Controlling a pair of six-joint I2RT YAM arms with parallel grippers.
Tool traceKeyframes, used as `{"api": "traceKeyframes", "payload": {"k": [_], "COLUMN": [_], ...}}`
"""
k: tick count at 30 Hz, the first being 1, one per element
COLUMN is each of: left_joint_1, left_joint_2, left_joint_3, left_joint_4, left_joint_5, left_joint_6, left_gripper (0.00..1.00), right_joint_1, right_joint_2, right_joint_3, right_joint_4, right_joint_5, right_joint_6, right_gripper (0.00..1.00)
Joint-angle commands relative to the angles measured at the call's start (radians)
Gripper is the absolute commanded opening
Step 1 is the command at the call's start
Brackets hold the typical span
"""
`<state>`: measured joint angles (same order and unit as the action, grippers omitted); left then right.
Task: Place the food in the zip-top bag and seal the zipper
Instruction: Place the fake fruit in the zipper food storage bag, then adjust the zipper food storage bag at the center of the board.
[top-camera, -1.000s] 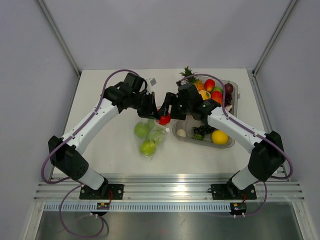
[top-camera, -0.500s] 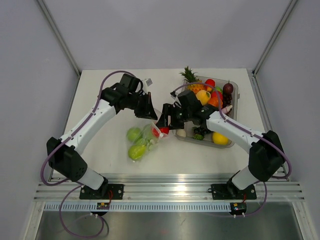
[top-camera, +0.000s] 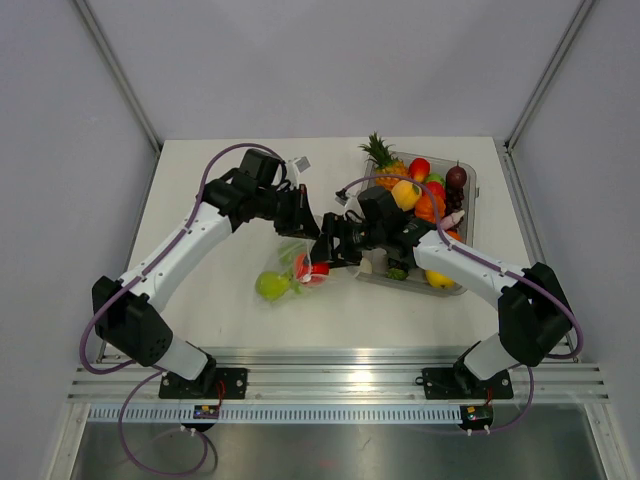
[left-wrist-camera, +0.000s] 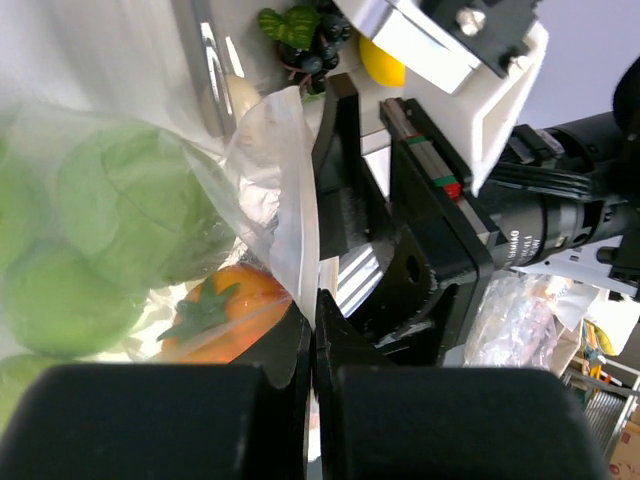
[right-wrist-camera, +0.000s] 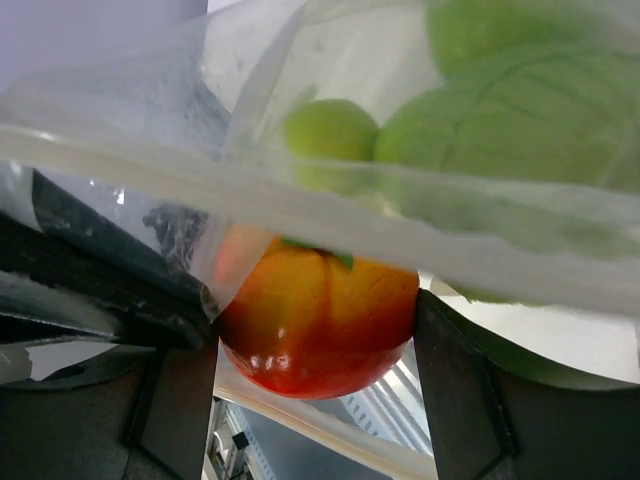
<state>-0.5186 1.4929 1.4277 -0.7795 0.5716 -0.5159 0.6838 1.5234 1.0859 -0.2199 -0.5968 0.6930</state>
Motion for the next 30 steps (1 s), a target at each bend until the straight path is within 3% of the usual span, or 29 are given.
{"api": "traceKeyframes", "payload": {"k": [1,5,7,22,26,30], "left_joint_1": [-0.014,-0.011,-0.005,0.035,0.037,0.037], "left_joint_2": [-0.046,-0.060,-0.060,-0.049,-0.054,-0.057], "left_joint_3": [0.011,0.016,0.020,0.017,0.020,0.022], "left_joint_4": [0.118,0.128,0.112,0.109,0.109,0.103], "left_joint_5": [0.108,0.111,0.106,0.126,0.125,0.128], "left_joint_6": [-0.026,-0.033,-0.029,-0.021,-0.022,-0.019], "left_gripper": [0.00,0.00,0.00,0.00,0.00,0.00], "right_joint_1": [0.013,0.033,0.033,0.033,0.025,0.008], "right_joint_2": [0.010,0.028,0.008,-0.275,-0.304,-0.264], "right_joint_3": [0.014,0.071,0.075,0.124,0.074,0.022], "right_joint_4": [0.088,-0.037,-0.059,-0.346,-0.413,-0.414], "right_joint_5": [-0.020,0.104,0.133,0.472,0.656,0.678], "right_joint_6": [0.066,0.028,0.017,-0.032,-0.012,0.020], "right_gripper": [0.65,0.89,0.92,0.96,0.92,0.84]}}
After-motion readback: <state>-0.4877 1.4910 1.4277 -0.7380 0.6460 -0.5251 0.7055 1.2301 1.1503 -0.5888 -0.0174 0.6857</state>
